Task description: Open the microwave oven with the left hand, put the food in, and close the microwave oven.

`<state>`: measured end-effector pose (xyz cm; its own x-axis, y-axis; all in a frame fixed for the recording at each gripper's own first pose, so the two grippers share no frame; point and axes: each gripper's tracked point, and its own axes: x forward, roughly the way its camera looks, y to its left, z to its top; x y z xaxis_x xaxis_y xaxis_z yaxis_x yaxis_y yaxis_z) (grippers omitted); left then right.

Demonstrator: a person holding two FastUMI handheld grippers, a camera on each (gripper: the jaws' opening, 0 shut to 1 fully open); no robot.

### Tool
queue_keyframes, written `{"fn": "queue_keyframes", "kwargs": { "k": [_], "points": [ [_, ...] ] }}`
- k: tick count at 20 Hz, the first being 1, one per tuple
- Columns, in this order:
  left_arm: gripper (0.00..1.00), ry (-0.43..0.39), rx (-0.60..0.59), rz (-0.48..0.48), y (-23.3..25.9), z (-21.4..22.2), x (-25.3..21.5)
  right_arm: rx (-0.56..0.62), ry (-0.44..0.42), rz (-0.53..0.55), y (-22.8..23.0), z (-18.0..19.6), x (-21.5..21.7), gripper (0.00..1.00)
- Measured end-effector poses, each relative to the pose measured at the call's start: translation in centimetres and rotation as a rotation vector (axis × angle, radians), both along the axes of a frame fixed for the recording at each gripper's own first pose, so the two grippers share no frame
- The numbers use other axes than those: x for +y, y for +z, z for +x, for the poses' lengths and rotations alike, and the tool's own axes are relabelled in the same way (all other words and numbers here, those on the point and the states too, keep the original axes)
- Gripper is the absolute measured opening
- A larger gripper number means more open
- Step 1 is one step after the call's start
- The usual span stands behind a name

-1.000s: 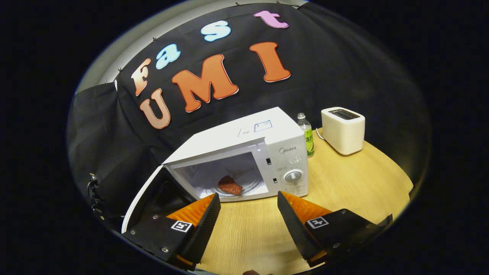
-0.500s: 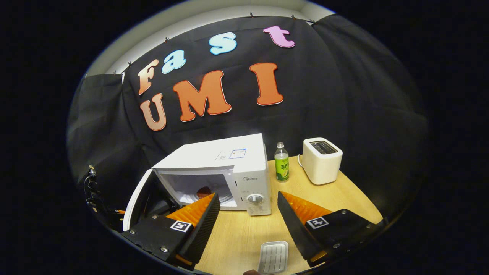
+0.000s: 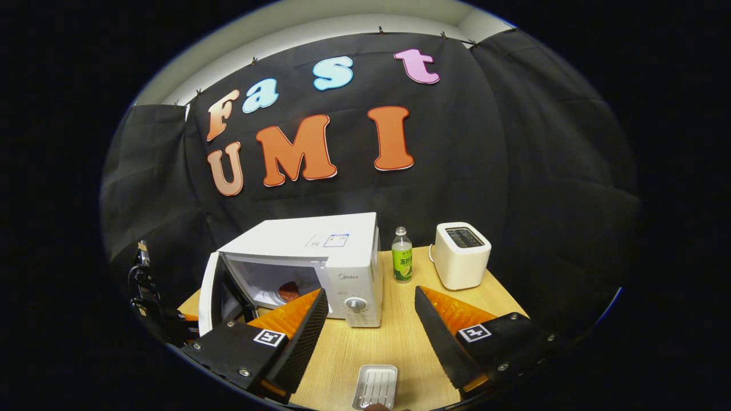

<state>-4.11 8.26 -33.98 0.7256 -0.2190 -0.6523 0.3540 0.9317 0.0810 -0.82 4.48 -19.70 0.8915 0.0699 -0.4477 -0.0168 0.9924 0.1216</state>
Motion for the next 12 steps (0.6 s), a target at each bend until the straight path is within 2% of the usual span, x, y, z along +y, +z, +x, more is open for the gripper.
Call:
{"fn": "queue_keyframes", "kwargs": {
  "k": [4,5,6,7,8,12],
  "points": [
    [0.47,-0.049,-0.027,-0.021,0.7,1.1,-3.1,-0.013,-0.009,-0.023,0.7,-0.2,-1.1,0.94],
    [0.44,-0.062,-0.034,-0.028,0.8,1.5,-3.9,-0.016,-0.013,-0.026,0.9,-0.3,-1.3,0.94],
    [0.47,-0.077,-0.035,-0.028,0.9,1.8,-4.5,-0.016,-0.019,-0.028,0.9,-0.4,-1.5,0.94],
    [0.44,-0.095,-0.040,-0.032,1.0,2.0,-5.4,-0.015,-0.022,-0.027,1.0,-0.5,-1.8,0.94],
    [0.48,-0.112,-0.048,-0.039,1.2,2.3,-6.2,-0.016,-0.030,-0.032,1.1,-0.5,-2.2,0.94],
    [0.46,-0.164,-0.079,-0.039,1.3,3.6,-9.5,-0.022,-0.057,-0.040,1.5,-0.8,-3.0,0.94]
  ]
}}
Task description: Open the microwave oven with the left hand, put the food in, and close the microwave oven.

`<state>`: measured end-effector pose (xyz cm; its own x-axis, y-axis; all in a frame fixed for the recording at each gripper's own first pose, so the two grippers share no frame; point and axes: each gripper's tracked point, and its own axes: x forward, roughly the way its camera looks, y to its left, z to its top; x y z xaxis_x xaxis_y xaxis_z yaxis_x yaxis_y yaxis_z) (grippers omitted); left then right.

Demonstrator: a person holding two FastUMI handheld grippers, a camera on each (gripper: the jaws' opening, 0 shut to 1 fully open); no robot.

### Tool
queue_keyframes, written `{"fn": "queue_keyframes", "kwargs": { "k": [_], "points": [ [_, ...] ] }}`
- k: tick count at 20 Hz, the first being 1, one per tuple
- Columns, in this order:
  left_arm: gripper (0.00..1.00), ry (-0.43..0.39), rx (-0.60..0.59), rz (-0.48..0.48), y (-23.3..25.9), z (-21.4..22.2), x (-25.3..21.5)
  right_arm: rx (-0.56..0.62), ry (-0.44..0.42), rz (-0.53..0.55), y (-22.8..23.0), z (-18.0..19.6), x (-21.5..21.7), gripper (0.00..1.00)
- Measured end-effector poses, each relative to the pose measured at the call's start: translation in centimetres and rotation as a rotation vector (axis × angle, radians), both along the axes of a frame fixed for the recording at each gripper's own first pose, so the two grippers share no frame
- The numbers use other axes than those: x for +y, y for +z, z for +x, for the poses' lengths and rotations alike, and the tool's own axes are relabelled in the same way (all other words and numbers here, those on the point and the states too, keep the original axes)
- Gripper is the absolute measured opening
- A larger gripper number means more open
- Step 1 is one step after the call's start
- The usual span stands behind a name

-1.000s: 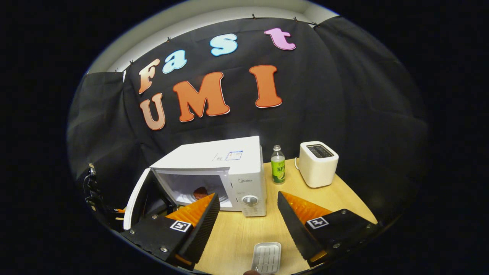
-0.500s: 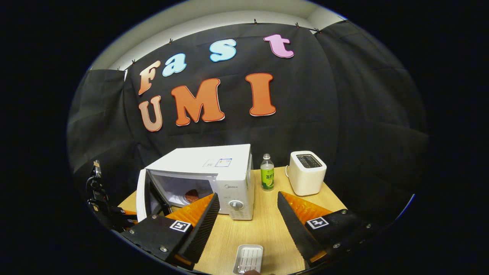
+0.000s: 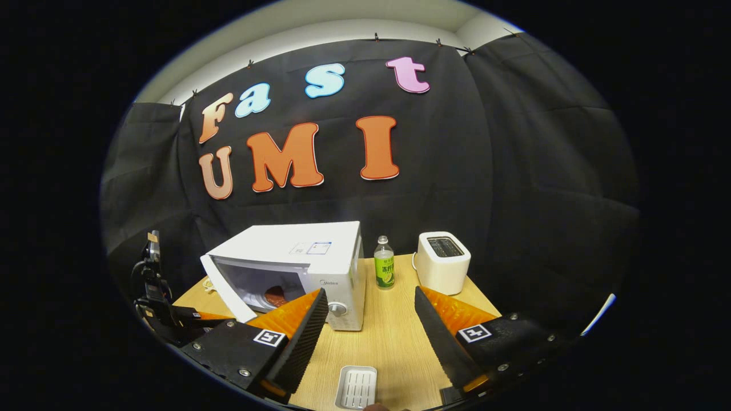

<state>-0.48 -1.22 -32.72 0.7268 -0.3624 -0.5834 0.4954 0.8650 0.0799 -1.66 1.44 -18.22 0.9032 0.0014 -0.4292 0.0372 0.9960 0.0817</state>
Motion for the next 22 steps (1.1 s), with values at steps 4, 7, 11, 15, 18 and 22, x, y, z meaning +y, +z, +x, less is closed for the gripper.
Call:
{"fn": "queue_keyframes", "kwargs": {
  "k": [4,7,11,15,18,22],
  "points": [
    [0.22,0.006,-0.030,0.012,-0.7,2.9,-2.1,-0.002,-0.026,-0.013,0.5,-0.6,-0.5,0.94],
    [0.00,0.051,-0.041,0.001,-0.8,5.7,-2.7,-0.012,-0.037,-0.018,1.0,-0.7,-0.4,0.94],
    [0.05,0.068,-0.067,-0.011,-0.4,9.9,-4.1,-0.010,-0.043,-0.028,1.3,-1.0,-0.5,0.94],
    [0.05,0.028,-0.052,-0.007,-1.5,10.9,-6.9,-0.006,-0.052,-0.030,1.3,-0.9,-1.0,0.94],
    [0.05,0.064,-0.136,0.057,-1.5,11.1,-6.9,0.004,-0.061,-0.031,1.2,-0.9,-1.5,0.94],
    [0.04,0.118,-0.166,0.074,-1.0,11.7,-7.5,0.021,-0.047,-0.031,0.8,-0.8,-1.7,0.94]
  ]
}}
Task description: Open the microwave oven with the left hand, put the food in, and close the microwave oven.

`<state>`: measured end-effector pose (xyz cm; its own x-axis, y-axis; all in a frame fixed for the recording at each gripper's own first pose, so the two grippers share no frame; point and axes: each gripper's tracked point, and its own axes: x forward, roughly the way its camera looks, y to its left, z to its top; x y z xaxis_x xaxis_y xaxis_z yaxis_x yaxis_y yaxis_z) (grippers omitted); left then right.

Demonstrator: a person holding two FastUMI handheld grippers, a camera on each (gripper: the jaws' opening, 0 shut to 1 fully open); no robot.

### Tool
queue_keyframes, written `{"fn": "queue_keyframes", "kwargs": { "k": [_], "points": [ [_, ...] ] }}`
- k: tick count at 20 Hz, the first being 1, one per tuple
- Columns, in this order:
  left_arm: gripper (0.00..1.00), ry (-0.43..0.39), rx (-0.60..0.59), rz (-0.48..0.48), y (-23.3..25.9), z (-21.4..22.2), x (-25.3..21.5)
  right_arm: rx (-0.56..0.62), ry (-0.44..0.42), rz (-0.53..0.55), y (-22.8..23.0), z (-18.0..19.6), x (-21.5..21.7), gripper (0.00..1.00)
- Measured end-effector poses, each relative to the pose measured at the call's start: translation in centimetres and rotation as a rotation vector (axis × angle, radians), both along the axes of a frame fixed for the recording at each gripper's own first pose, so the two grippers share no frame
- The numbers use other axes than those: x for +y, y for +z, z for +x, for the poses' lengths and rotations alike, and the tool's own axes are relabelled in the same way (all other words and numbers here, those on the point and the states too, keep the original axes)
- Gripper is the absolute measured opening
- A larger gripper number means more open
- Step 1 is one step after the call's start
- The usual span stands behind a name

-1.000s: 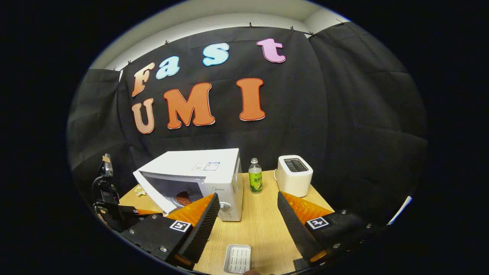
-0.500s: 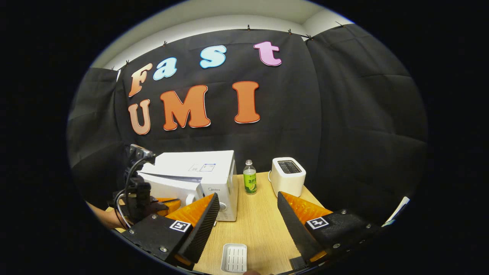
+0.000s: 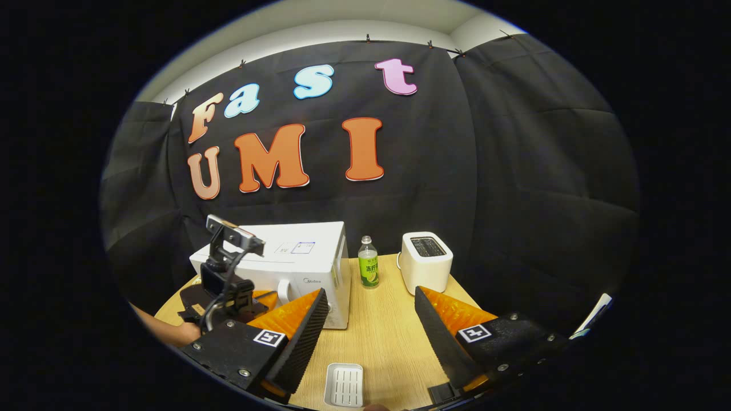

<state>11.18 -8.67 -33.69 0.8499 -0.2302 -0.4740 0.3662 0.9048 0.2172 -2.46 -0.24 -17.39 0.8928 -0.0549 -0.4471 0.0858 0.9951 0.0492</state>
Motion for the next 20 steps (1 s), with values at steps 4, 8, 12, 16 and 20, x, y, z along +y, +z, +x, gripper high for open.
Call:
{"fn": "queue_keyframes", "kwargs": {
  "k": [4,8,12,16,20],
  "points": [
    [0.05,0.001,0.001,0.042,-0.7,-0.1,0.3,-0.003,0.021,0.013,0.5,0.5,0.4,0.94],
    [0.05,0.053,-0.137,0.043,5.3,-0.5,3.3,-0.039,0.064,0.009,1.9,1.7,1.2,0.94],
    [0.05,0.130,-0.221,0.000,12.3,-2.5,7.8,-0.098,0.111,0.006,4.4,2.9,2.3,0.94],
    [0.07,0.181,-0.306,-0.049,20.0,-4.4,11.2,-0.169,0.160,-0.018,7.8,4.4,4.1,0.94],
    [0.20,0.197,-0.362,-0.114,27.1,-6.4,13.4,-0.247,0.182,-0.033,12.8,6.1,5.4,0.94]
  ]
}}
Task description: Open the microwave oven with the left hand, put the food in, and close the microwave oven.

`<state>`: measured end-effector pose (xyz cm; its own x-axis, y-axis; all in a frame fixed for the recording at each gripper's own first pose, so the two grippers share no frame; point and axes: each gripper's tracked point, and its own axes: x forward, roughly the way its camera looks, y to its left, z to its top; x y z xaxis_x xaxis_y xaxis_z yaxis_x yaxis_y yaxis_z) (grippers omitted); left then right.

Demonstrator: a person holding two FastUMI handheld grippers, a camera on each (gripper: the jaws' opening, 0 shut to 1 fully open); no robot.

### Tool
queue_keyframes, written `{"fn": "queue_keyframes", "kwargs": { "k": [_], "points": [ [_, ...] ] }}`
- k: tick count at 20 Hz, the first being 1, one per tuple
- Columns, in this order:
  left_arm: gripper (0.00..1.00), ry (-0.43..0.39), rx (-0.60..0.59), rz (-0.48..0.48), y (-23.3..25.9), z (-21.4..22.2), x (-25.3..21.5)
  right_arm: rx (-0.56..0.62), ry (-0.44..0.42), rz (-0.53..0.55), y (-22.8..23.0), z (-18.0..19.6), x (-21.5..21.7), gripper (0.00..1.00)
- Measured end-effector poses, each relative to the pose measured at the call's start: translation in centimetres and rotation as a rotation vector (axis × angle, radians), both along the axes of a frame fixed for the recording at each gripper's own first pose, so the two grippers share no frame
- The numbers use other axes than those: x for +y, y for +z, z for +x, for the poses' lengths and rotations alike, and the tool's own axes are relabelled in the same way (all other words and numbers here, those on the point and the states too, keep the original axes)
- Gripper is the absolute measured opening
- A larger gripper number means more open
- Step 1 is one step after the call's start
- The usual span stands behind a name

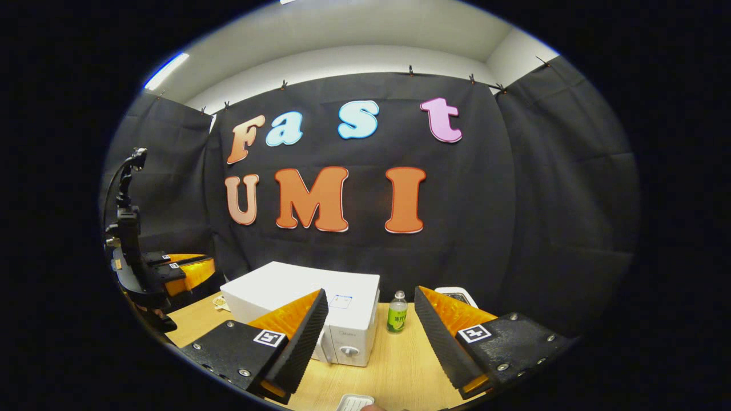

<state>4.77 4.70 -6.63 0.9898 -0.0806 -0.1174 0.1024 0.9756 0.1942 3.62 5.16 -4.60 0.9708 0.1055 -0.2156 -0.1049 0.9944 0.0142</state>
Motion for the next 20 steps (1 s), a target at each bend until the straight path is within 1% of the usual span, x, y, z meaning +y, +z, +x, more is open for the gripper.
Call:
{"fn": "queue_keyframes", "kwargs": {
  "k": [1,2,3,4,7,9,10,12,13,14,15,16,17,19,20],
  "points": [
    [0.24,0.015,-0.011,-0.011,1.4,-0.5,1.0,-0.028,0.010,0.003,1.4,0.3,0.4,0.94],
    [0.31,0.022,-0.017,-0.022,2.7,-0.9,1.6,-0.055,0.024,0.006,2.8,0.4,1.0,0.94],
    [0.34,0.031,-0.025,-0.033,3.8,-1.5,2.0,-0.079,0.033,0.003,4.0,0.6,1.3,0.94],
    [0.64,0.041,-0.034,-0.040,4.8,-1.9,2.5,-0.099,0.037,-0.004,5.1,1.0,1.5,0.95],
    [0.66,0.052,-0.049,-0.062,7.4,-2.9,3.7,-0.133,0.047,-0.050,7.3,1.4,2.5,0.95],
    [0.75,0.027,-0.016,-0.071,7.9,-3.8,3.7,-0.151,0.059,-0.073,8.7,1.4,3.1,0.95],
    [0.83,0.032,-0.030,-0.070,8.9,-3.7,4.2,-0.163,0.070,-0.071,9.4,1.3,3.5,0.95],
    [0.88,0.038,-0.052,-0.059,10.0,-4.3,4.8,-0.174,0.090,-0.055,10.0,1.4,4.5,0.94],
    [0.98,0.048,-0.068,-0.046,10.7,-4.5,5.3,-0.173,0.095,-0.048,10.1,1.4,4.9,0.94],
    [1.00,0.057,-0.085,-0.036,11.4,-4.7,5.8,-0.171,0.095,-0.046,10.1,1.5,4.9,0.94],
    [1.00,0.061,-0.103,-0.031,12.1,-4.9,6.1,-0.169,0.093,-0.048,10.3,1.6,5.0,0.94],
    [0.92,0.062,-0.118,-0.029,12.9,-5.0,6.3,-0.170,0.090,-0.051,10.4,1.7,5.0,0.93],
    [0.92,0.063,-0.133,-0.030,13.8,-5.1,6.5,-0.174,0.087,-0.052,10.7,1.7,5.1,0.93],
    [1.00,0.071,-0.167,-0.032,15.2,-5.0,7.3,-0.183,0.075,-0.051,11.4,2.0,5.0,0.93],
    [0.96,0.072,-0.181,-0.035,15.9,-5.0,7.6,-0.185,0.068,-0.052,11.7,1.9,4.9,0.93]
  ]
}}
